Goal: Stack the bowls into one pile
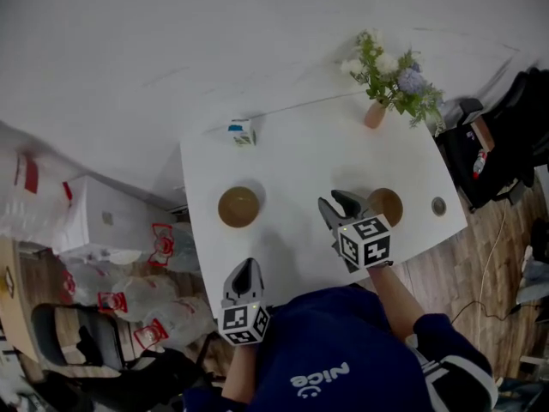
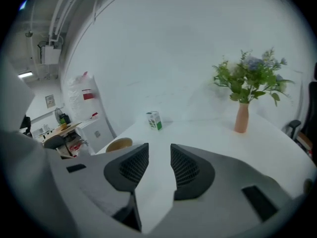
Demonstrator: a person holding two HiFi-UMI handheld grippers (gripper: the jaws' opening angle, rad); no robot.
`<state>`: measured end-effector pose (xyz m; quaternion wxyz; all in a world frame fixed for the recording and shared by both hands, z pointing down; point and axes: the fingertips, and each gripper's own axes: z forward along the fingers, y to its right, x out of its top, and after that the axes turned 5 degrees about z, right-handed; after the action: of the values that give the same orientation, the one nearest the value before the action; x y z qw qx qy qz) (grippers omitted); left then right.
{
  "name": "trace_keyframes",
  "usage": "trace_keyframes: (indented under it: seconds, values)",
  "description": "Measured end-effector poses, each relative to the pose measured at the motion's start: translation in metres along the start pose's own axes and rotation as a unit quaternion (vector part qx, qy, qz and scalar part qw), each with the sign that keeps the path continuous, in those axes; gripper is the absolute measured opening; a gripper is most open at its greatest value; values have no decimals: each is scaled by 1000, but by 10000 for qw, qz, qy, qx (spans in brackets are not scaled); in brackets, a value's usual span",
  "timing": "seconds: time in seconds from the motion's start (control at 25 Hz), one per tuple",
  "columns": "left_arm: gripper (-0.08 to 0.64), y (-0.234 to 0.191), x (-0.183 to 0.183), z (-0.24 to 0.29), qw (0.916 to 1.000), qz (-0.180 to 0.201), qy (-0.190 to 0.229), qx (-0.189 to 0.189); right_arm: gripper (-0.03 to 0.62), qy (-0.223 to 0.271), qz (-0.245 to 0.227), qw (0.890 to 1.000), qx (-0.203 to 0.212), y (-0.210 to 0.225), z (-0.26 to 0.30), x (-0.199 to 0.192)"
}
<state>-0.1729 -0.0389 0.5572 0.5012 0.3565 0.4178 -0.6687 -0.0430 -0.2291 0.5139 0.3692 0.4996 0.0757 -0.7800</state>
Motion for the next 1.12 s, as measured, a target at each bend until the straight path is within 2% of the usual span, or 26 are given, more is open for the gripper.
trace_keyframes:
  seconds: [0.24, 0.72, 1.12]
  values:
    - [23, -14, -6, -14, 9997, -95, -5, 203, 152, -127, -342, 9973, 632, -54, 32, 2]
    - [23, -30, -17, -40, 9973, -318, -11, 654, 149, -638, -590, 9868, 1363, -112, 89, -4]
    - [23, -33, -34, -59, 9934, -456, -155, 1041, 141, -1084, -592, 9808, 1512, -127, 135, -18]
